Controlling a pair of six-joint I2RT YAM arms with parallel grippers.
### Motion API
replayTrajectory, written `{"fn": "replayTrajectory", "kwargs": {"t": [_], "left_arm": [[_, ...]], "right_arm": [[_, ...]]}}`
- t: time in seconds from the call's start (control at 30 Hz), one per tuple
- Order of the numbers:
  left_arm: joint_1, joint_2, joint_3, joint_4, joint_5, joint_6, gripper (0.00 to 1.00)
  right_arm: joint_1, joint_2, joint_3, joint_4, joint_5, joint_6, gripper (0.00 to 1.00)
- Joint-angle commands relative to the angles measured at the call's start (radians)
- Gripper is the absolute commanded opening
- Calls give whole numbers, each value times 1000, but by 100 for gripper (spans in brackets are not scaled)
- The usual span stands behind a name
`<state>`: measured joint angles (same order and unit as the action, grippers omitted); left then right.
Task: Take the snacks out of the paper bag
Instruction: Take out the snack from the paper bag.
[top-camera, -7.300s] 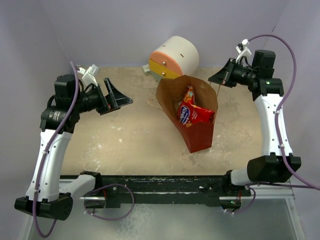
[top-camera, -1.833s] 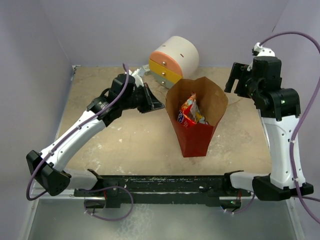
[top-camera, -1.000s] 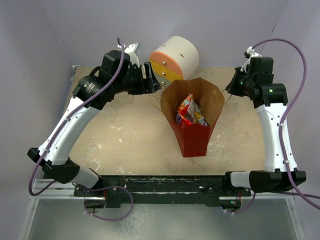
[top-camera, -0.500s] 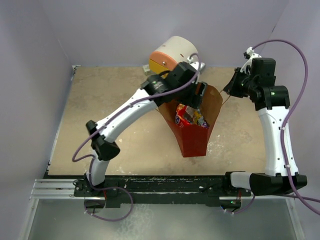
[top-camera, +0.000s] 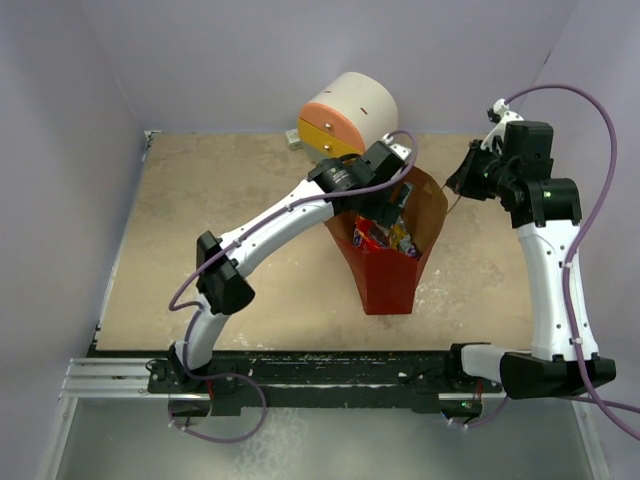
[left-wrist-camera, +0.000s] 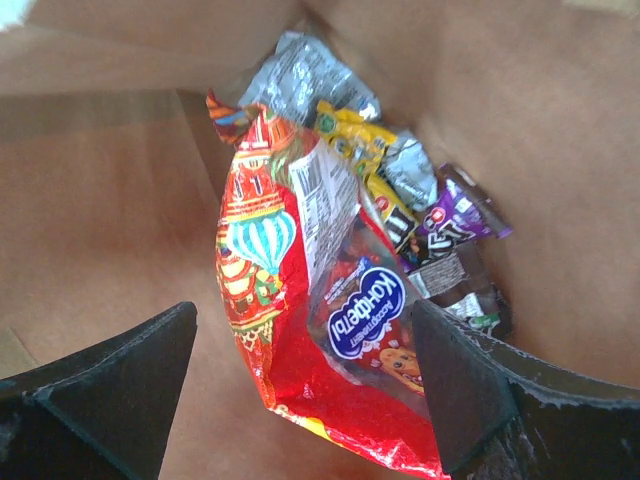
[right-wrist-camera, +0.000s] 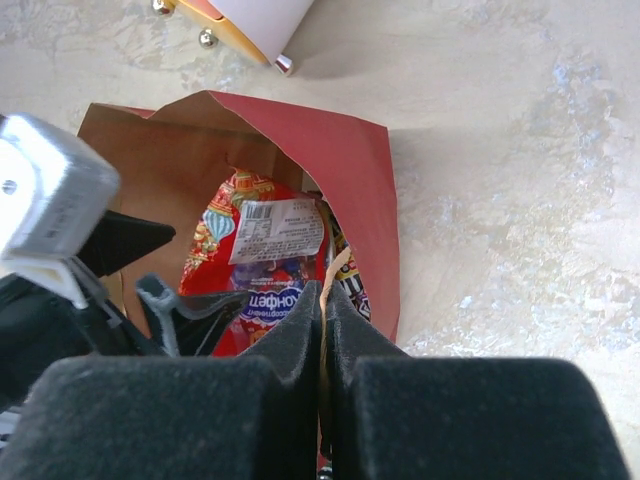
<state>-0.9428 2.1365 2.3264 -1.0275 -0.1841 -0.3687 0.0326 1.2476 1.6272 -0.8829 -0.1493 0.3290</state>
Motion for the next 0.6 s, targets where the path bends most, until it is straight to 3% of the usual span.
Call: {"fn": "replayTrajectory", "kwargs": {"t": [0.0,0.37,0.5,0.57], "left_arm": [[13,-8,-31,22,-25,18,91],[75,92,37,141,33,18,87],[98,137,94,177,48,28,76],[102,151,120,188,49,39,64]], "right_arm": [[0,-35,2,55,-18,-12,0],[9,-27,2,51,-32,-16,0],[16,-27,3,49,-31,-19,0],[18,-28,3,50,-31,-19,0]]}}
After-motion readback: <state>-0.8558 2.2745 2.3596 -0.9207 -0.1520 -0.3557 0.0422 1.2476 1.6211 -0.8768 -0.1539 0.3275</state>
